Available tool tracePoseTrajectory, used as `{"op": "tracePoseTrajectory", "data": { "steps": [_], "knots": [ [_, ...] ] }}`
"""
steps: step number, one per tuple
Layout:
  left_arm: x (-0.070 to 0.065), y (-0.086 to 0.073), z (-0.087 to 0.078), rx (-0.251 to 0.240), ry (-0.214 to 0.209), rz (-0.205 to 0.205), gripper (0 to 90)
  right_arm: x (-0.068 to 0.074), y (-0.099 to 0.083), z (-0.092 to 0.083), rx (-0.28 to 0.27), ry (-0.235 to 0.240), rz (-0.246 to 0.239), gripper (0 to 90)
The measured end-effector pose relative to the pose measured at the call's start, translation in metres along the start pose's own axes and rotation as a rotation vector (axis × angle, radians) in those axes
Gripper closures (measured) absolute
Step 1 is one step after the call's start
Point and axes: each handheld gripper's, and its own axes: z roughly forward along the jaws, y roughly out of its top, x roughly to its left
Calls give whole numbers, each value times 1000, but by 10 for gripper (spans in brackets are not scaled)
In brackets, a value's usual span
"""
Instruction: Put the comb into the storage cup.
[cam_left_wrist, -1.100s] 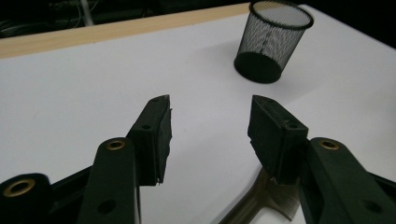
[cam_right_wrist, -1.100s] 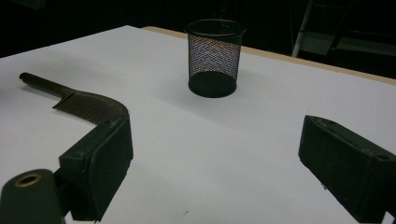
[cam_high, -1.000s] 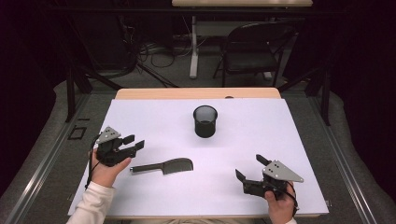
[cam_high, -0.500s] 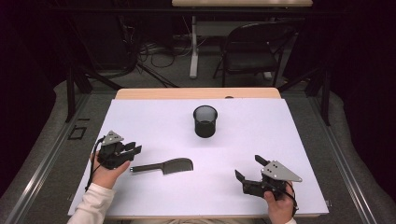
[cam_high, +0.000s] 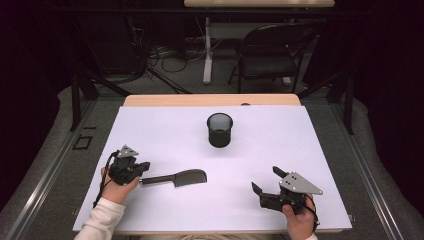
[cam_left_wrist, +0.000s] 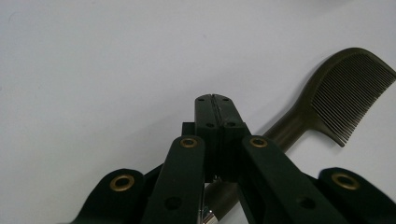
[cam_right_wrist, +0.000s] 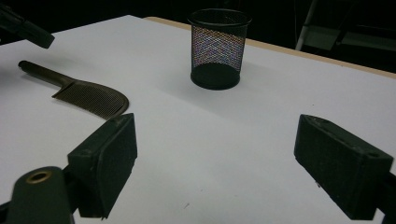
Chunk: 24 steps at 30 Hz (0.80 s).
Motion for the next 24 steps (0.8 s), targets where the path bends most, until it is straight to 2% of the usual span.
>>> {"op": "tracePoseTrajectory", "data": {
  "steps": [5,14,24],
  "knots": [
    [-2,-2,4,34,9,17,900,0,0,0,-1,-3,3,132],
    [-1,-11,9,76,7,20,900,0,0,0,2,-3,1,132],
    [-2,-16,10,96,3,24,900,-1,-1,0,1,-3,3,132]
  ]
}}
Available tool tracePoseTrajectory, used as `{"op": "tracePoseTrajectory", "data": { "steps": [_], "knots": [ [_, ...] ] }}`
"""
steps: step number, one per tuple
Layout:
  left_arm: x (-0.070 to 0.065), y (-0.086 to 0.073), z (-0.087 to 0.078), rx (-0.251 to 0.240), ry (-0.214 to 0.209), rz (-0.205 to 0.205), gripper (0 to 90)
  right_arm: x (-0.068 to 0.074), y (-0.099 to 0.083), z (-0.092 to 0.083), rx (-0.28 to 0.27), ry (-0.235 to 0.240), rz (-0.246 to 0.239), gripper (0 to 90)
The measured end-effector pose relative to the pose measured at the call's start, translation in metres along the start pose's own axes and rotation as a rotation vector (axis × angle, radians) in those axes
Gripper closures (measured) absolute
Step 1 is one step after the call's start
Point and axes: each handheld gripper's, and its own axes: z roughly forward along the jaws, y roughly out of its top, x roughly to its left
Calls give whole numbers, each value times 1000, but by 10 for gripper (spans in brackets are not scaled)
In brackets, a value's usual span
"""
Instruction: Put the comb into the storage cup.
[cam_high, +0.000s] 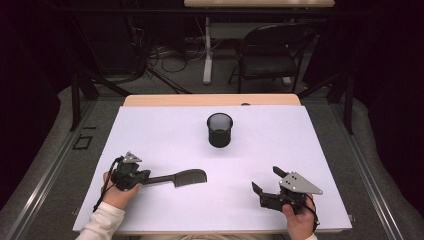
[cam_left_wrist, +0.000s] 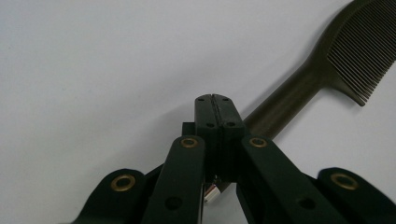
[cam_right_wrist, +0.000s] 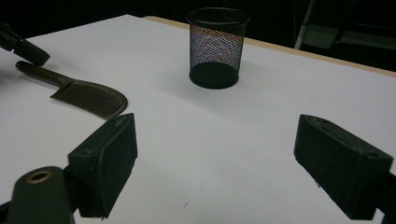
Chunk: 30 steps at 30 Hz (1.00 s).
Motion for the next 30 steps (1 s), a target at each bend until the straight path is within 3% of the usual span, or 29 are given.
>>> {"op": "tracePoseTrajectory", "data": {
  "steps": [30],
  "knots": [
    [-11,-10,-5,13,-28,24,900,-1,-1,0,6,1,-1,133]
  ]
}}
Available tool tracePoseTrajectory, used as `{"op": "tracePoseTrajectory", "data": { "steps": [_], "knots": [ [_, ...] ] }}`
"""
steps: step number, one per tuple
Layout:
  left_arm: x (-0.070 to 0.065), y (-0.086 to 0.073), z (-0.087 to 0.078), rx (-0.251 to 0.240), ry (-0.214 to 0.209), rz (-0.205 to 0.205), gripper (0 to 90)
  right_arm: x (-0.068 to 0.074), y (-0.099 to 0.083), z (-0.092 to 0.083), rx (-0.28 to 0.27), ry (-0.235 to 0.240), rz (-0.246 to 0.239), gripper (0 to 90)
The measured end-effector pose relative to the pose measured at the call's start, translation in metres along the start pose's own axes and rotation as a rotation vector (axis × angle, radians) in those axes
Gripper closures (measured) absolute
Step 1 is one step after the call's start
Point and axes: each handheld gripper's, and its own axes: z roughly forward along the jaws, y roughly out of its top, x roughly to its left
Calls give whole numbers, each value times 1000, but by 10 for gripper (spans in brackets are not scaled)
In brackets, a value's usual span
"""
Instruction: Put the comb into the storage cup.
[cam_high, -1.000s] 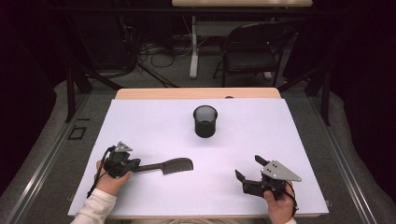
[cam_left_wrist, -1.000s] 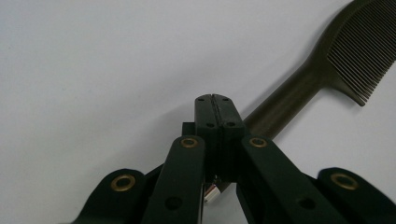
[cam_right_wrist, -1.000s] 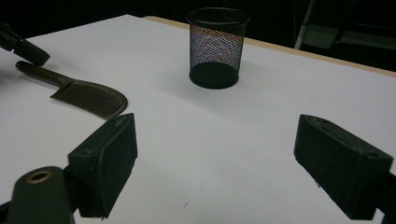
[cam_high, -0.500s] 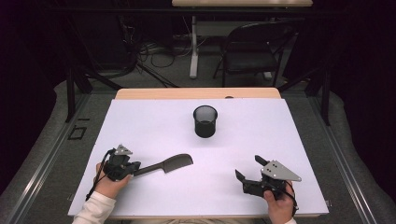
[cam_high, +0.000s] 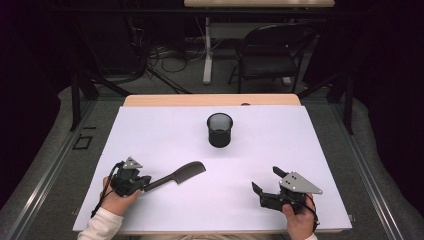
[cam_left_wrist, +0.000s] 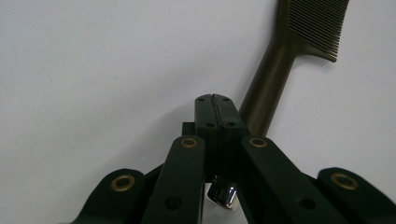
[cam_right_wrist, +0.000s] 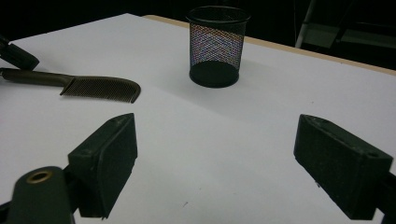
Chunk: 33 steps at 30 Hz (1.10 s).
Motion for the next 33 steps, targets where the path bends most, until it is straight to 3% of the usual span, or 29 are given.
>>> {"op": "tracePoseTrajectory", "data": {
  "steps": [9,19,33],
  "knots": [
    [0,-1,0,-3,1,1,898,0,0,0,-2,0,-2,133],
    [2,0,-3,-27,11,-7,831,0,0,-1,0,1,0,133],
    [3,2,-7,-54,5,-11,642,0,0,0,0,0,-4,135]
  ]
}}
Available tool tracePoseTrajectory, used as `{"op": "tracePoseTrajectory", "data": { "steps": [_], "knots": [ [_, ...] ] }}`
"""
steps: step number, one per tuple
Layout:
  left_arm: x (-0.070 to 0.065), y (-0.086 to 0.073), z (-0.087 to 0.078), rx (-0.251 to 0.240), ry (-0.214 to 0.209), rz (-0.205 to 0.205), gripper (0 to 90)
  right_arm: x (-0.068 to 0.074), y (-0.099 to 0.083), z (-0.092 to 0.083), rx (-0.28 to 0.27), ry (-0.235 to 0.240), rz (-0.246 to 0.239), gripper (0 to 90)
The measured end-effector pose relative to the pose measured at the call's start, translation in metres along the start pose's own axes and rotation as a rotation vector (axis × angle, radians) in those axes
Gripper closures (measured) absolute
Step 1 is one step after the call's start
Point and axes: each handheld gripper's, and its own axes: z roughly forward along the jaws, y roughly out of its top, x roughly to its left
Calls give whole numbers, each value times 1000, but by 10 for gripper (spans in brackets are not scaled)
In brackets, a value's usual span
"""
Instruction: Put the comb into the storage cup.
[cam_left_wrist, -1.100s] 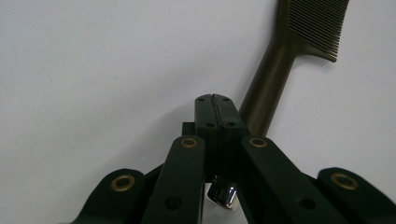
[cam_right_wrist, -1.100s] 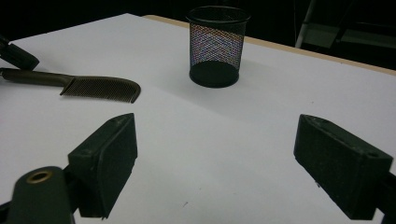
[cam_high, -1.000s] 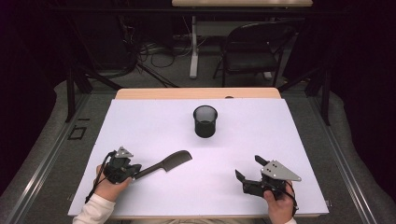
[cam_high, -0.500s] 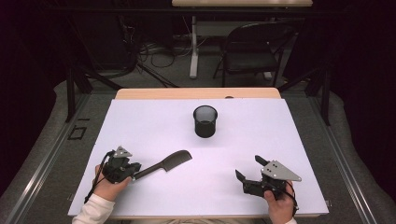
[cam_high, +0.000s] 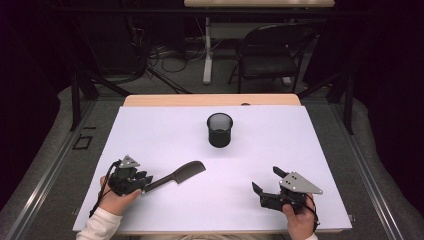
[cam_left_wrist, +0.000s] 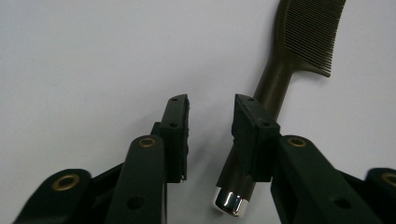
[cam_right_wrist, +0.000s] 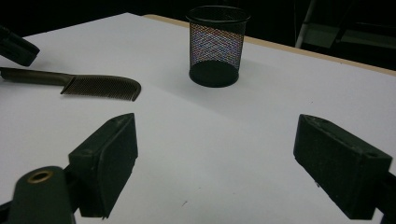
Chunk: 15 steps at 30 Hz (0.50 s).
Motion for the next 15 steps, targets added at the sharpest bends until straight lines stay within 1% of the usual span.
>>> {"op": "tracePoseTrajectory", "data": {
  "steps": [2,7,9,10,11,12,13,14,15],
  "knots": [
    [0,1,-1,-5,3,2,600,0,0,0,0,0,0,136],
    [0,1,-3,-39,5,-6,482,0,0,0,2,1,0,136],
    [1,1,-4,-38,3,2,466,0,0,0,2,0,0,136],
    [1,1,-4,-47,6,5,458,0,0,0,1,0,0,137],
    [1,1,-4,-43,8,8,454,0,0,0,2,1,1,137],
    [2,1,-5,-39,-1,-1,455,0,0,0,1,2,1,136],
    [2,1,-5,-55,-12,1,455,0,0,0,1,2,0,137],
    [2,1,-5,-80,-13,6,455,0,0,0,2,1,0,137],
    [3,2,-7,-78,-17,-3,456,0,0,0,3,-1,0,137]
  ]
}}
